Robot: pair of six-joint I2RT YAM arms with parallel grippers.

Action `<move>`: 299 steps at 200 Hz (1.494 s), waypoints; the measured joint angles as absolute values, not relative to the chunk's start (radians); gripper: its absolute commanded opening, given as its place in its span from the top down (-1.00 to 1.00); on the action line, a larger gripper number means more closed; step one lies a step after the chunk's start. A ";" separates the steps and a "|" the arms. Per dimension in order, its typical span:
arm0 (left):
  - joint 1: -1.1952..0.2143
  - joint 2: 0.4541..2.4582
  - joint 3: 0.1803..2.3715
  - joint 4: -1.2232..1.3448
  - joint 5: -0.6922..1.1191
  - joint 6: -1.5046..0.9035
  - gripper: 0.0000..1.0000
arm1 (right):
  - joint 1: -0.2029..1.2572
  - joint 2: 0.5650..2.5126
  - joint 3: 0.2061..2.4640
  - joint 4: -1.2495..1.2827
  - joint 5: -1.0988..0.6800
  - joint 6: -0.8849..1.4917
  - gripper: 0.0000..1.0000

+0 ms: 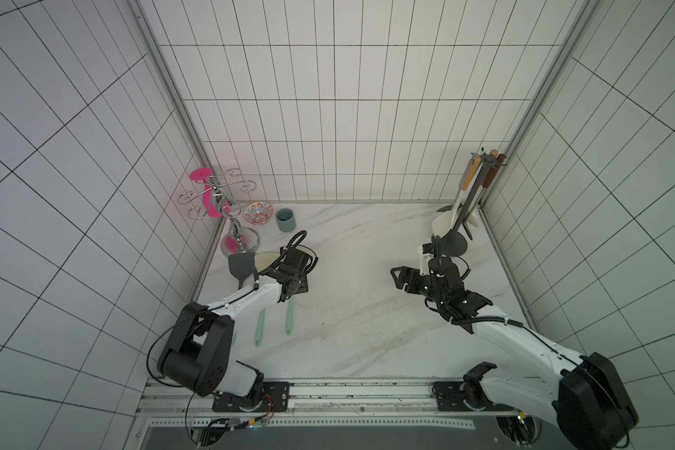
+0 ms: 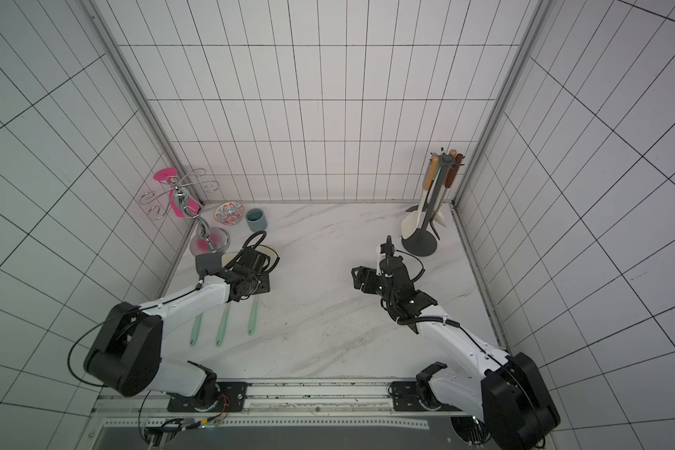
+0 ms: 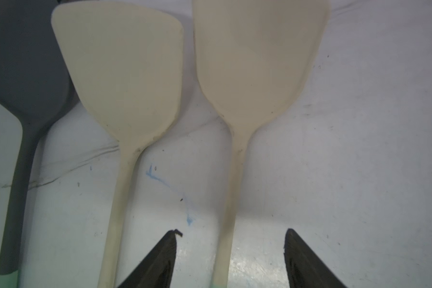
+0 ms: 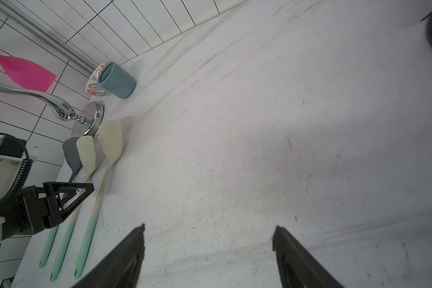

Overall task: Take the spatula off the kitchen utensil rack
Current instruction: Place the spatula at the center of the board.

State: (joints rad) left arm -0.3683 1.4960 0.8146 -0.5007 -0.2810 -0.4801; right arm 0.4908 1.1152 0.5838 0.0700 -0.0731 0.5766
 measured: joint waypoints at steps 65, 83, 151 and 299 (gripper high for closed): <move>-0.324 1.637 0.851 -0.464 -0.223 -0.407 0.30 | 0.491 1.116 0.573 0.096 -0.086 0.565 -0.56; -0.324 1.646 0.858 -0.466 -0.215 -0.396 0.47 | 0.491 1.116 0.571 0.099 -0.086 0.563 -0.55; -0.326 1.652 0.881 -0.506 -0.217 -0.387 0.65 | 0.491 1.114 0.562 0.105 -0.086 0.563 -0.56; -0.373 1.643 0.883 -0.594 -0.297 -0.384 0.68 | 0.491 1.087 0.557 0.110 -0.087 0.563 -0.55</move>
